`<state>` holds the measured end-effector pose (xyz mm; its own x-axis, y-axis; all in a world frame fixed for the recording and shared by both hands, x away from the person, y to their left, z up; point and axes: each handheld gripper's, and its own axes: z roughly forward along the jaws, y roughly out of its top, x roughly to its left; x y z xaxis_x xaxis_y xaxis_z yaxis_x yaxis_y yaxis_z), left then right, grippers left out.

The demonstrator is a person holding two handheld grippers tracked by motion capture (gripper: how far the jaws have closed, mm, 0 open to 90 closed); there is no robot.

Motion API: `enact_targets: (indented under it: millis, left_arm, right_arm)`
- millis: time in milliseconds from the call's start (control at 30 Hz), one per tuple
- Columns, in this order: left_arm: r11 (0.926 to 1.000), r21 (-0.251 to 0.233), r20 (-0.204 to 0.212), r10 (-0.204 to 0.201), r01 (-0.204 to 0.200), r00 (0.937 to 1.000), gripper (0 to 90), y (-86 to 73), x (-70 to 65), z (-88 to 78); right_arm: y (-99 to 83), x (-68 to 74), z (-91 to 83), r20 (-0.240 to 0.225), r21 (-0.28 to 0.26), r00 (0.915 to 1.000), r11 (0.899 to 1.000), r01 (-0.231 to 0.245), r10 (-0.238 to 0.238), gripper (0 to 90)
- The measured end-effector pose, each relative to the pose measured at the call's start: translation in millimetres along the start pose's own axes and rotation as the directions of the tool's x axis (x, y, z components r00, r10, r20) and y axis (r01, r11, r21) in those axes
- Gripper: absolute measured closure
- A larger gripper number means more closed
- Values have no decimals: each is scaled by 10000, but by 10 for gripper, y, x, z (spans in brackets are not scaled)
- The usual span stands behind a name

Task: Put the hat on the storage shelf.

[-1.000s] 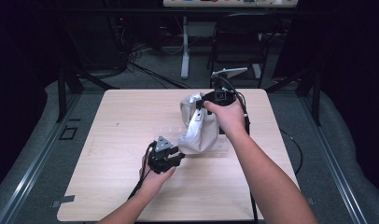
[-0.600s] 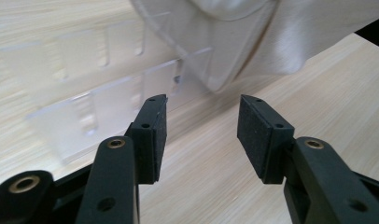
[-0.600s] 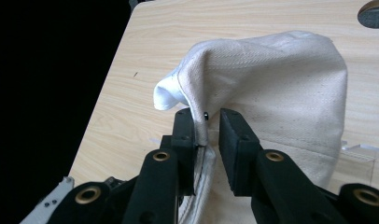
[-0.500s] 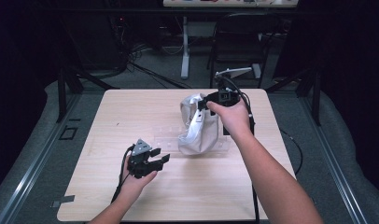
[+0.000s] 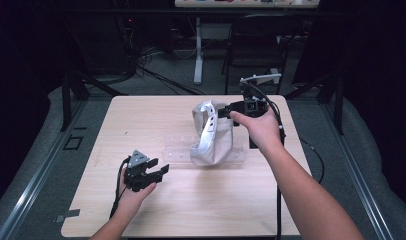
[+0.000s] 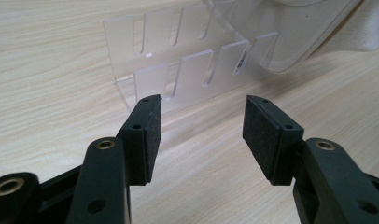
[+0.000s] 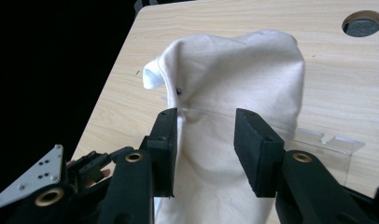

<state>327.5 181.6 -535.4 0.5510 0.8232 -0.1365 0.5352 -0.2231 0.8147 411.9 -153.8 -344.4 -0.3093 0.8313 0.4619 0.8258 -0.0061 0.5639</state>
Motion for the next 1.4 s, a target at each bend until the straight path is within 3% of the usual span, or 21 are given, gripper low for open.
enact_targets:
  millis: [167,433,767,1167,1400]
  left_arm:
    - [10000,47,-52,29,-29,10000,472,0,17,7]
    - [10000,49,-125,3,-2,9999,467,-11,25,23]
    - [9999,121,-191,-14,16,9998,461,-24,34,37]
    - [9997,241,-203,84,-79,9998,462,-40,30,59]
    - [9997,240,-193,90,-85,9998,461,-51,19,76]
  right_arm:
    - [-127,-90,-105,63,45,9996,9996,278,-278,580]
    - [-371,-284,-174,115,138,9994,9993,339,-341,564]
    - [-654,-509,-158,725,138,9962,9988,478,-487,558]
    - [-1156,-680,2,923,-89,9931,9972,737,-726,559]
    - [-1436,-824,146,811,-128,9954,9985,531,-519,558]
